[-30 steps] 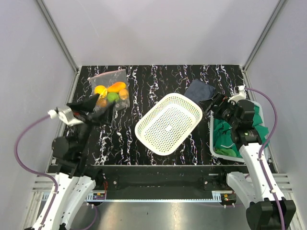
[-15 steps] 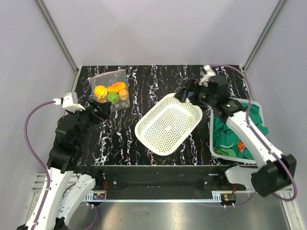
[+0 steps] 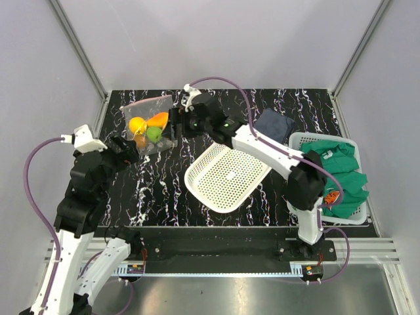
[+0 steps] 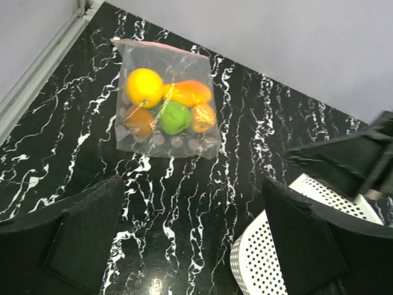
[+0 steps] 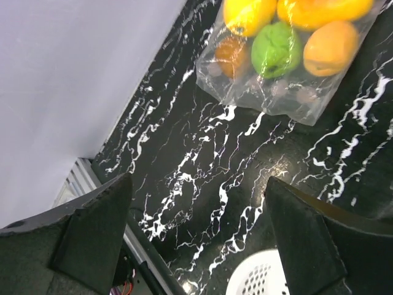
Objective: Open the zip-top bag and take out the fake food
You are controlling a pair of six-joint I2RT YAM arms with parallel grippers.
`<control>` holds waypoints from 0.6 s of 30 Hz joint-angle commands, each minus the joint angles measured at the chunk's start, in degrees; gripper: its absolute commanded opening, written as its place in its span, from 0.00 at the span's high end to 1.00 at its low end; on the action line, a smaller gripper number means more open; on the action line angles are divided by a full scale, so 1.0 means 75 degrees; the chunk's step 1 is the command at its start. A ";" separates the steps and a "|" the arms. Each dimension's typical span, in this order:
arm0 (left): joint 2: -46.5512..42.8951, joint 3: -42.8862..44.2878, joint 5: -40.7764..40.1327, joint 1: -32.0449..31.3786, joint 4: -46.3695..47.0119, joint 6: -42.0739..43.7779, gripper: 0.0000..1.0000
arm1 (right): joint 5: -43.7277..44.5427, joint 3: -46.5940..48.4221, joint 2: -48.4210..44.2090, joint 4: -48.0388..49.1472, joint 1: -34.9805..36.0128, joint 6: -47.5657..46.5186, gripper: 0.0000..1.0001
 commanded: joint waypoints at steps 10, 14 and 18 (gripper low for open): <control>0.4431 0.1266 0.2935 0.1062 0.0387 -0.0016 0.32 | 0.2288 -0.1178 -0.0939 -0.0244 -0.0473 0.0882 0.00; 0.6236 0.2387 0.2599 0.0583 0.0458 0.0746 0.34 | 0.1856 -0.2139 -0.1794 -0.0128 -0.1200 0.0859 0.00; 0.7936 0.3291 0.1944 0.0196 0.0329 0.1192 0.25 | 0.1561 -0.3148 -0.2777 0.0142 -0.1717 0.0637 0.00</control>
